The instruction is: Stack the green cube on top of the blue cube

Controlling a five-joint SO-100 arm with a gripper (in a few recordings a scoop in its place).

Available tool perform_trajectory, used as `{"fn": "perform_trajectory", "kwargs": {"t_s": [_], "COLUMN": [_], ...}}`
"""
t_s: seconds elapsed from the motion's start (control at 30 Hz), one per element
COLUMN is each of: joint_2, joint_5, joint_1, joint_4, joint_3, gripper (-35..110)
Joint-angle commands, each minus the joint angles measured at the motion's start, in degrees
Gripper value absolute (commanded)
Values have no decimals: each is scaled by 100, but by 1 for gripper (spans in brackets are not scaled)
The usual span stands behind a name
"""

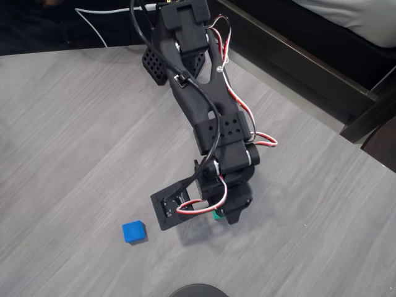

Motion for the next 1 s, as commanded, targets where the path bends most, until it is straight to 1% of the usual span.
{"fn": "perform_trajectory", "kwargs": {"t_s": [0.0, 0.2, 0.27, 0.37, 0.47, 0.67, 0.97], "joint_2": [-9, -229, -299, -334, -193, 606, 1160], "joint_5": [18, -18, -26, -26, -97, -659, -1696], "joint_1": [26, 26, 44, 88, 185, 633, 2109], "joint_4": [-97, -202, -272, -308, -281, 44, 264], "joint_3": [-141, -176, -185, -185, -185, -193, -193], "gripper": [26, 21, 9, 0, 0, 0, 0]}}
